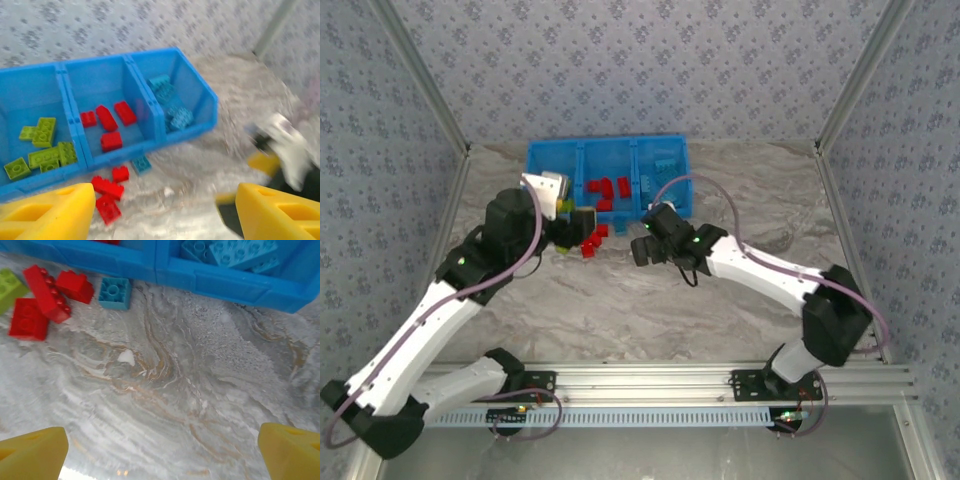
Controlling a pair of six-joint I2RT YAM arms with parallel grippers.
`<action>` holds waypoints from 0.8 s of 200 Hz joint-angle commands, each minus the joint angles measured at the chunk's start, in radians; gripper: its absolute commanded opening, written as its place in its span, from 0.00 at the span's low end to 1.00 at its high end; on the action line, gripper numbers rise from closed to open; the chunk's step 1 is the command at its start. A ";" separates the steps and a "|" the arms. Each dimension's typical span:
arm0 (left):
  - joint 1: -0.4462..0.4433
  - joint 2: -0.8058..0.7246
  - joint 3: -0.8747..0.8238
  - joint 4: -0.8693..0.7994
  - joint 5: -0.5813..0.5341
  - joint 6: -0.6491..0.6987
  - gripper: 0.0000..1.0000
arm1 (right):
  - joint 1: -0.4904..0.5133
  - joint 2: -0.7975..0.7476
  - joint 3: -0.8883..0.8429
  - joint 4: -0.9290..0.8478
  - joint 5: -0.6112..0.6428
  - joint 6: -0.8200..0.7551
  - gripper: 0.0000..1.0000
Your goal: Sort the legos into containers by color
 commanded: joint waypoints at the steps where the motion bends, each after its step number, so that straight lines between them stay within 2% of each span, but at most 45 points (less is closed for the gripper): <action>1: -0.011 -0.069 -0.039 -0.165 0.080 0.188 0.75 | -0.026 0.119 0.076 0.081 -0.042 -0.023 0.97; 40: -0.011 -0.171 -0.180 -0.147 0.083 0.363 0.79 | -0.029 0.340 0.219 0.156 -0.037 -0.055 0.93; 80: -0.011 -0.189 -0.273 -0.082 0.118 0.423 0.84 | -0.054 0.511 0.346 0.185 -0.015 -0.046 0.85; 115: -0.012 -0.190 -0.304 -0.069 0.120 0.443 0.86 | -0.056 0.586 0.401 0.206 -0.056 -0.044 0.80; 160: -0.009 -0.196 -0.316 -0.070 0.119 0.445 0.88 | -0.039 0.599 0.413 0.219 -0.086 -0.033 0.75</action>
